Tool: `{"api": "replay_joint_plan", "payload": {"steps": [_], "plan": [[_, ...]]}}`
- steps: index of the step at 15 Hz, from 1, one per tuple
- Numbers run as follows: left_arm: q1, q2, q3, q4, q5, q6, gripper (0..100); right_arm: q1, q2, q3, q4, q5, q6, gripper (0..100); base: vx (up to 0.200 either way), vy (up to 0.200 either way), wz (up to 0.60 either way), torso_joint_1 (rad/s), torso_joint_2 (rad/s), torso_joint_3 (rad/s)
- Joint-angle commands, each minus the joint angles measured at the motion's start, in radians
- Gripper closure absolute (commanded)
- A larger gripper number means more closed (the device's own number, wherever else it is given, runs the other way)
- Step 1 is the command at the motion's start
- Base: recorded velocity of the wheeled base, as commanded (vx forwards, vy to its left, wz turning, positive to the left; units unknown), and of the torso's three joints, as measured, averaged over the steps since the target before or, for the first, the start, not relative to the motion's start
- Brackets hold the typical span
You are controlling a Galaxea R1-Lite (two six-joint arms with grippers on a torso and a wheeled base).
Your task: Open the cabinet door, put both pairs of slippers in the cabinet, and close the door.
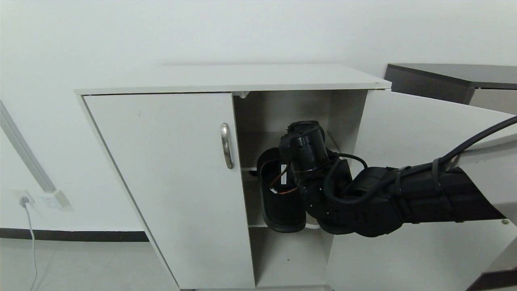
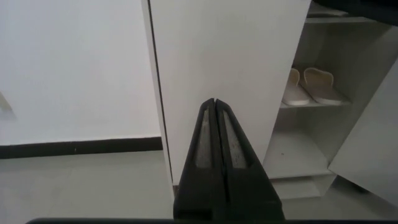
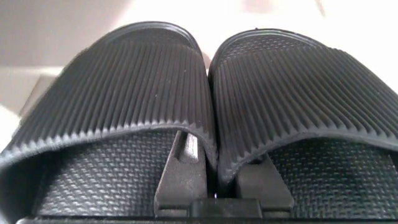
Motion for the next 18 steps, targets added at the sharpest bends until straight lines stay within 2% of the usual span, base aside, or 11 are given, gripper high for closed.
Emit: {"api": "replay_joint_plan", "payload": {"steps": [1, 3, 11, 13, 15, 18], "plan": [[0.000, 0.001, 0.000, -0.001, 0.000, 0.000, 100, -0.001, 0.006, -0.003, -0.001, -0.001, 0.000, 100, 0.200, 0.000, 0.00, -0.002, 0.00, 0.002], [0.000, 0.001, 0.000, -0.001, 0.000, 0.000, 100, -0.002, 0.022, -0.005, -0.006, -0.001, 0.000, 100, 0.200, 0.000, 0.00, 0.000, 0.00, 0.002], [0.000, 0.001, 0.000, -0.001, 0.000, 0.000, 100, -0.050, 0.097, -0.128, 0.000, 0.012, -0.032, 100, 0.000, 0.000, 0.00, 0.000, 0.00, 0.000], [0.000, 0.001, 0.000, -0.001, 0.000, -0.001, 100, -0.051, 0.103, -0.132, 0.002, 0.016, -0.034, 100, 0.000, 0.000, 0.00, 0.000, 0.00, 0.000], [0.000, 0.001, 0.000, -0.001, 0.001, -0.004, 100, -0.051, 0.108, -0.131, -0.003, 0.016, -0.034, 100, 0.200, 0.000, 0.00, 0.000, 0.00, 0.005], [-0.002, 0.001, 0.000, -0.001, 0.001, -0.004, 100, -0.053, 0.108, -0.134, -0.001, 0.016, -0.034, 100, 0.000, 0.000, 0.00, 0.000, 0.00, 0.000]]}}
